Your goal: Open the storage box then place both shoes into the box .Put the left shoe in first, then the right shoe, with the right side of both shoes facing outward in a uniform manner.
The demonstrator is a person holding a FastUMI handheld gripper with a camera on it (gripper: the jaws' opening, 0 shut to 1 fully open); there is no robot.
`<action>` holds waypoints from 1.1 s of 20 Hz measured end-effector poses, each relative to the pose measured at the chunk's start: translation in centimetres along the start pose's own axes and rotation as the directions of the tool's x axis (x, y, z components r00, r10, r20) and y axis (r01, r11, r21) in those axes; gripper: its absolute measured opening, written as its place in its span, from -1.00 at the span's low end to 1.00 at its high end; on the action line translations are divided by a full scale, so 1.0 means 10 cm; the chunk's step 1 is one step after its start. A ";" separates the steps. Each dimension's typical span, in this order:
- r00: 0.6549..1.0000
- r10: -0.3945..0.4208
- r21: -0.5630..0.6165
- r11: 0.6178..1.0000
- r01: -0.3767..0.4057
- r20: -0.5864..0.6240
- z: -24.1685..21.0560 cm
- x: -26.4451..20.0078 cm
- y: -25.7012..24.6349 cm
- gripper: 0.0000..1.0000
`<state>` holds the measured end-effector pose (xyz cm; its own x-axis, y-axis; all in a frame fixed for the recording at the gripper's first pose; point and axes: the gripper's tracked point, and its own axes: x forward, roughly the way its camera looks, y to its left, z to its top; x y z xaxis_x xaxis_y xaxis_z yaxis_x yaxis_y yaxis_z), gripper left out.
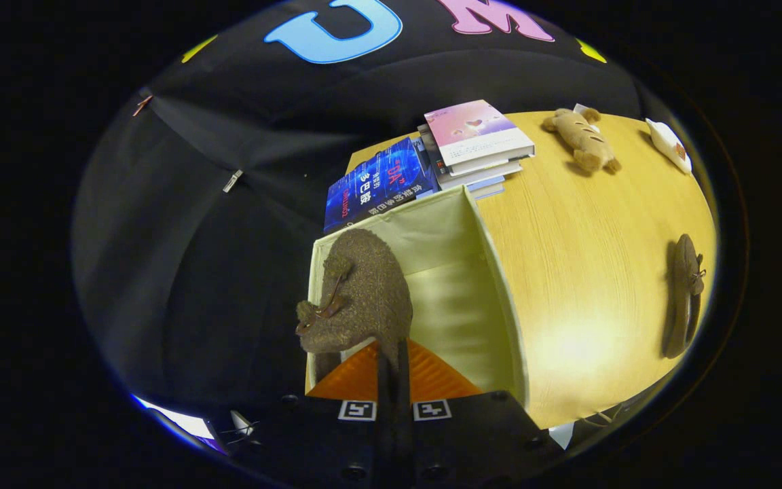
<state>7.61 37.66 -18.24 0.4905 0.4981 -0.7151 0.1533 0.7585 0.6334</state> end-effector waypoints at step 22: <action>0.988 0.153 -0.094 0.984 -0.152 0.005 0.04 -0.22 0.12 0.97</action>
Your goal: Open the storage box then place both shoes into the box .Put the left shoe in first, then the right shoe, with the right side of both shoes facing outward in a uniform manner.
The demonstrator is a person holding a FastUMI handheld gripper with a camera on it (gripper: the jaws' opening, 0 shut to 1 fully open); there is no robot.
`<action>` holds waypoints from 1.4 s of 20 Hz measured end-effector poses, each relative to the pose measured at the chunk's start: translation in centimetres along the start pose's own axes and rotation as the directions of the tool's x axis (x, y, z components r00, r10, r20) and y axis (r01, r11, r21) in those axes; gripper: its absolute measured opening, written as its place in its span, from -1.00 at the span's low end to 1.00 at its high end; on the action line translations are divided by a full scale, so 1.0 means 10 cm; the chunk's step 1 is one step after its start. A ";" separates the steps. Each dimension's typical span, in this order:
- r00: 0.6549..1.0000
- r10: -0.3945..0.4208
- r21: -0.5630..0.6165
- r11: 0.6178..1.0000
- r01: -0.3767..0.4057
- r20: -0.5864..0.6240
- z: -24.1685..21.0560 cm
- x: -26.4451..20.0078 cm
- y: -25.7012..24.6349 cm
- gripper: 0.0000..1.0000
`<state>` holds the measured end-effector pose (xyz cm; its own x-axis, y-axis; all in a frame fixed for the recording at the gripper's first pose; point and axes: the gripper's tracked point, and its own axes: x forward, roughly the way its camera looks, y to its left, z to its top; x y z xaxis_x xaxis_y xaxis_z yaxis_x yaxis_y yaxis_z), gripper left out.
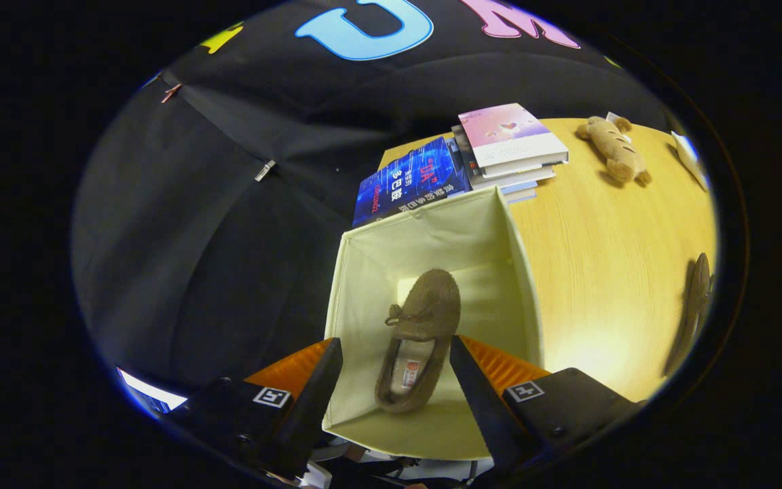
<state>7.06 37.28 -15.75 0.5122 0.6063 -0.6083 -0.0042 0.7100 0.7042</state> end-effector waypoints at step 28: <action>0.840 -0.540 0.128 0.831 0.542 -0.047 -0.54 -1.74 -4.68 0.79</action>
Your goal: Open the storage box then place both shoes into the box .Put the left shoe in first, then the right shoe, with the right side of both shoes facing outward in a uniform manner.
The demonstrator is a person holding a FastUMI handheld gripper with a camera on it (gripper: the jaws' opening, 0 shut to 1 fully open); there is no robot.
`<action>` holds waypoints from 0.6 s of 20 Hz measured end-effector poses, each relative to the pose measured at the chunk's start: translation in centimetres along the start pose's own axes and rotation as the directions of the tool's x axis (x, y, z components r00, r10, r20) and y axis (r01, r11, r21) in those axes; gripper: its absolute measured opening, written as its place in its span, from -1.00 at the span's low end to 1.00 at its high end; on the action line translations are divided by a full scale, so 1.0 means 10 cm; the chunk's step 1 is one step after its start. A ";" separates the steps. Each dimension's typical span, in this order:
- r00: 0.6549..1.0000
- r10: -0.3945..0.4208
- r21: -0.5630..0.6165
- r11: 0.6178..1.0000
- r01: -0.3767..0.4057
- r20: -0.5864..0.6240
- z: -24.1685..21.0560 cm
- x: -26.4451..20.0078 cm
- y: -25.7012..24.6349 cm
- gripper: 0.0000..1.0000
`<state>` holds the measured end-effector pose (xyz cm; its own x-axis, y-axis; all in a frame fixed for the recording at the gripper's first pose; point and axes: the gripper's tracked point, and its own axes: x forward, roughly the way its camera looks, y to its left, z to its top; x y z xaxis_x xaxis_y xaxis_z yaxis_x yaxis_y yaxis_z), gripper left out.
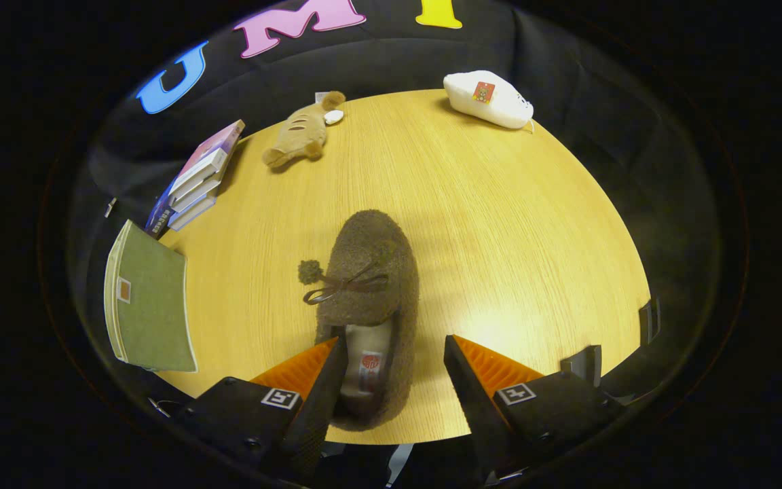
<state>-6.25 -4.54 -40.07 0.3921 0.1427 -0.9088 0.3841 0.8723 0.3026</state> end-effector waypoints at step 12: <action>0.999 -0.042 -0.029 0.999 0.041 -0.007 -0.02 0.04 -0.03 -0.89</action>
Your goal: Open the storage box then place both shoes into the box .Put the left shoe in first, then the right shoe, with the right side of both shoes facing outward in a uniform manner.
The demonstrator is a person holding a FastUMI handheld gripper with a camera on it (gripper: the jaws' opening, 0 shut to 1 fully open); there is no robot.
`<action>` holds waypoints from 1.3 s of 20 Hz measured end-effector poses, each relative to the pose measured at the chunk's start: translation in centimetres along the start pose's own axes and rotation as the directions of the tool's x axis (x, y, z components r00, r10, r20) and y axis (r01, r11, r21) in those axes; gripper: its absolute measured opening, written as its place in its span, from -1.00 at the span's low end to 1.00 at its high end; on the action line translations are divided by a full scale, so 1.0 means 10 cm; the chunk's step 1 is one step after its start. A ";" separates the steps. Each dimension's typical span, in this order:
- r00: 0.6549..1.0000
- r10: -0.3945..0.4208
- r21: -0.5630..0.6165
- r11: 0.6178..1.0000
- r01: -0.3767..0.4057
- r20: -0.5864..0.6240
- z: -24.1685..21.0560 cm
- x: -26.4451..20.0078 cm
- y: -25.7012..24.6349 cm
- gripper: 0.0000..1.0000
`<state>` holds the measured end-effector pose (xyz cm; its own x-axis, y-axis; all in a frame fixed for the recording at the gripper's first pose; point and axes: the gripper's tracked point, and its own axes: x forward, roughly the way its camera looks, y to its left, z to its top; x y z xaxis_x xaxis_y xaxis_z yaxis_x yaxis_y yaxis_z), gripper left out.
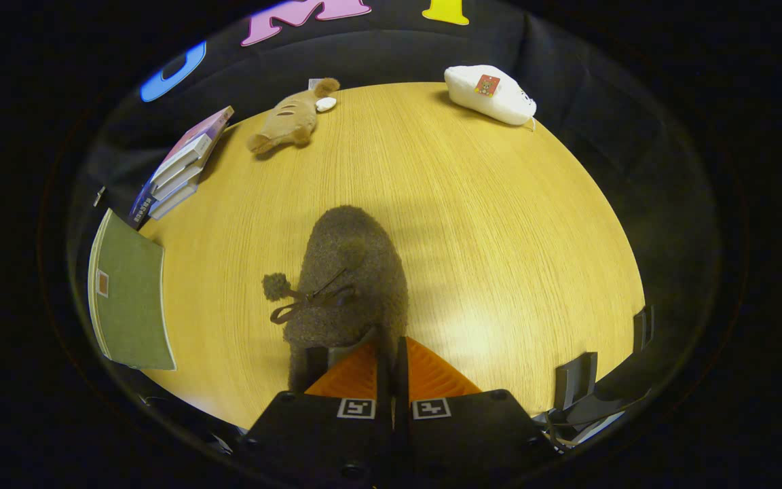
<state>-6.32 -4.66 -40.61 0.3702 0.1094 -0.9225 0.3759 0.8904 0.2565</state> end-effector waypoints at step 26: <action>0.871 0.490 -0.026 0.872 -0.490 0.028 0.50 -1.81 3.70 -0.90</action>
<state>5.11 24.13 -12.95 0.5309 0.5192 -0.6698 0.1247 0.7338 0.6678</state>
